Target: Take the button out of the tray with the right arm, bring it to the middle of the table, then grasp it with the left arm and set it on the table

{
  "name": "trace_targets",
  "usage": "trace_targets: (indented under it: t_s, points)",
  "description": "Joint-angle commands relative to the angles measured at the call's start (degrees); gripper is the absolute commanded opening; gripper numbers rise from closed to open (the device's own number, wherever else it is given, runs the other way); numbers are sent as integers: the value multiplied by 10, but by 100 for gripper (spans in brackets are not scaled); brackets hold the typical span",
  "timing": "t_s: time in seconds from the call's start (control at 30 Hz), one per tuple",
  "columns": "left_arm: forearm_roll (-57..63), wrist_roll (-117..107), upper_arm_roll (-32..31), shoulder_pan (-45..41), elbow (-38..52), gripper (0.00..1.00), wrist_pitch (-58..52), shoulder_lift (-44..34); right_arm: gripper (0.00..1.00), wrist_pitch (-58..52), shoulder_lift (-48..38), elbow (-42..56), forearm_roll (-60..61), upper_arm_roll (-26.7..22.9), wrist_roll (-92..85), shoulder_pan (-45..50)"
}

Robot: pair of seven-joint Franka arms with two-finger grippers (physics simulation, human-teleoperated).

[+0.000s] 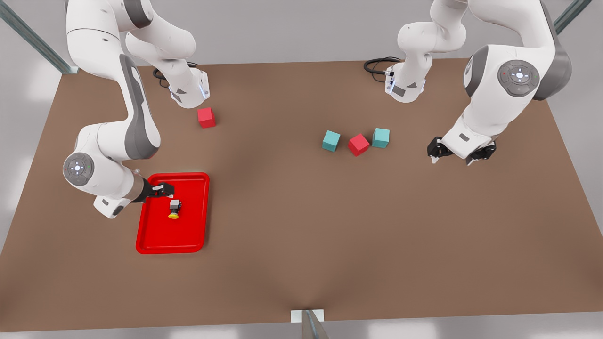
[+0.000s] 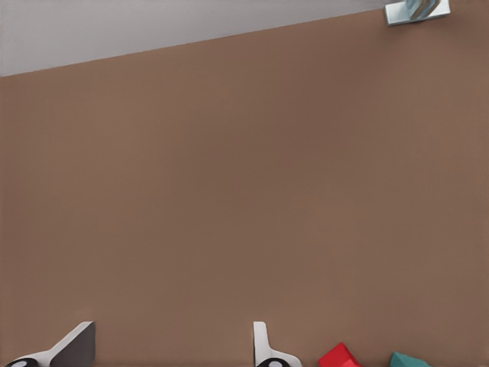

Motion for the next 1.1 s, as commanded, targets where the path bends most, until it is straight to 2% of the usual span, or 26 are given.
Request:
trace_targets:
  t_s: [0.0,0.07,0.1,0.23,0.3,0.37,0.47,0.6,0.8,0.9,0.97,1.07]
  points:
    - [1,-9,-1,1,0,100,0,-1,100,0,0,0,-1,0,-3,2]
    - [1,-10,-1,1,0,100,0,-1,100,-3,27,41,-21,0,-37,0]
    - [1,-10,-1,1,0,100,0,-1,100,-44,27,46,-21,0,-33,1]
    - [1,-11,-2,0,0,100,0,-1,100,-41,75,52,0,-1,-31,3]
    - [1,-11,-2,0,0,100,0,-1,100,6,91,2,-8,-1,45,-9]
    - [1,-11,-2,0,0,100,-3,0,100,69,90,-74,-7,-1,59,-24]
    - [1,-11,-2,0,0,100,-3,1,100,135,90,-129,-2,0,86,-29]
    - [1,-11,-1,-1,0,100,-3,1,100,188,99,-142,-23,0,82,-21]
    - [1,-11,-1,-1,0,100,-8,1,100,267,121,-106,-41,0,77,-11]
    - [1,-11,-1,0,0,100,-7,2,100,267,121,-134,-41,0,84,-14]
    - [1,-11,-2,0,0,100,-7,2,100,313,114,-191,-39,0,89,-15]
    - [1,-11,-2,-1,0,100,-7,3,100,314,114,-204,-39,-1,110,-12]
